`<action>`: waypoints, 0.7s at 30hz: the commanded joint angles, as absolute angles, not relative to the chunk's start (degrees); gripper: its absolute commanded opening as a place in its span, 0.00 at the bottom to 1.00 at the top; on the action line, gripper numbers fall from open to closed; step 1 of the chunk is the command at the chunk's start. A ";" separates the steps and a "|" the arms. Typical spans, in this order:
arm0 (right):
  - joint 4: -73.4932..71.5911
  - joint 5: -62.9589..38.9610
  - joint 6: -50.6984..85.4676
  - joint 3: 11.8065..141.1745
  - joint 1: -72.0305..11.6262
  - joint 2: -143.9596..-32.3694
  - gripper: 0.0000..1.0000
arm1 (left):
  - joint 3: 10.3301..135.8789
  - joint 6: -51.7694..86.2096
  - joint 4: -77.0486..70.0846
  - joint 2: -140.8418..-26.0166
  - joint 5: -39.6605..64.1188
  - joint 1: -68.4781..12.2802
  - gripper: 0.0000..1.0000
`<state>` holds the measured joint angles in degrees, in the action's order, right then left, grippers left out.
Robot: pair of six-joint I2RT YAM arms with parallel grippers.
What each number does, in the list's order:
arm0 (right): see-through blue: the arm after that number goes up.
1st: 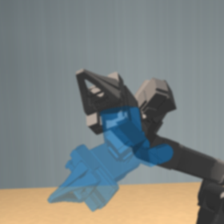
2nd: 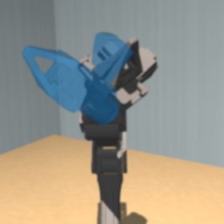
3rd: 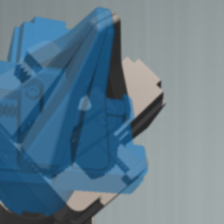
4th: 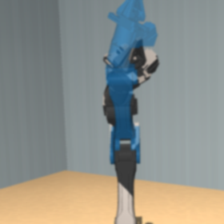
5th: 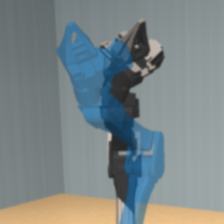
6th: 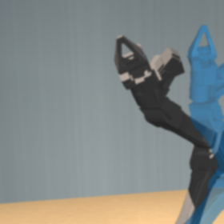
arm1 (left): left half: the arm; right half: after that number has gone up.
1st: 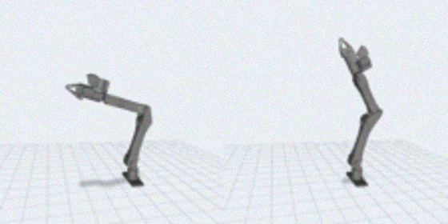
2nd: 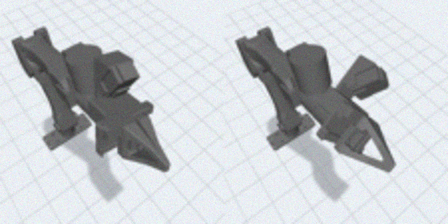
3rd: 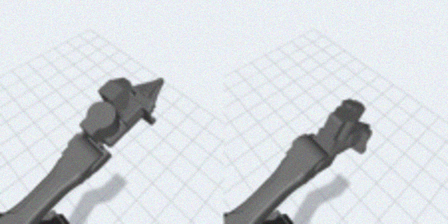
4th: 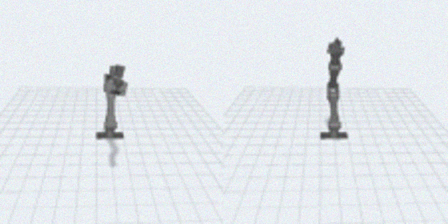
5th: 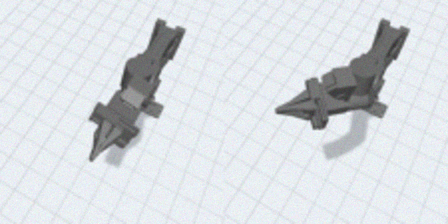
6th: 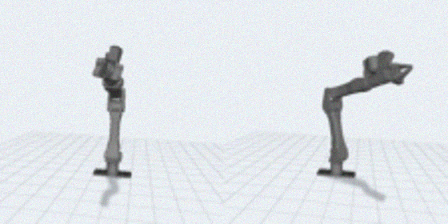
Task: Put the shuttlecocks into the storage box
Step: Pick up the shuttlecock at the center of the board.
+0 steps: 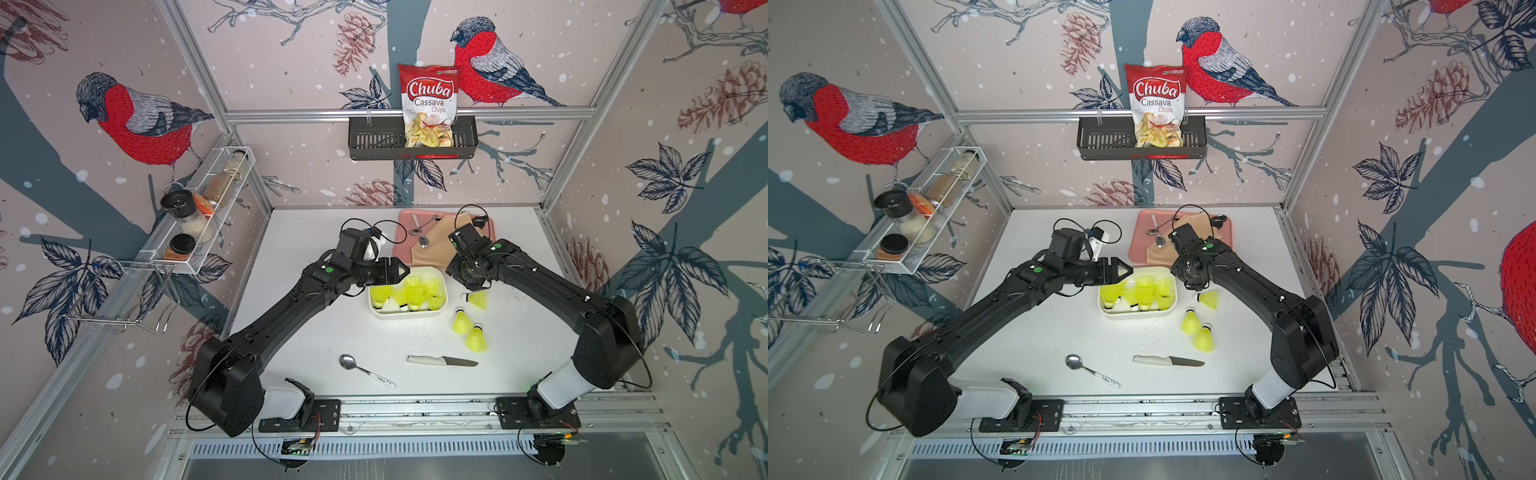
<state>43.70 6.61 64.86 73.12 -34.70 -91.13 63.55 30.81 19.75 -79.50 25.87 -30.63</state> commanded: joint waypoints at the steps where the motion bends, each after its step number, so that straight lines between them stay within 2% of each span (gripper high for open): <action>1: 39.99 4.31 71.40 70.60 -33.37 -90.39 0.53 | 66.46 27.07 17.14 -83.14 28.72 -32.31 0.81; 21: 31.31 -3.62 82.35 61.13 -26.40 -92.48 0.62 | 80.64 26.86 11.96 -102.94 34.41 -35.66 0.86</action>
<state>33.21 -2.15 79.31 61.69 -27.07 -92.05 78.91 28.10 14.17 -101.60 33.01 -35.46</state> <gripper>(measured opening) 0.617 0.857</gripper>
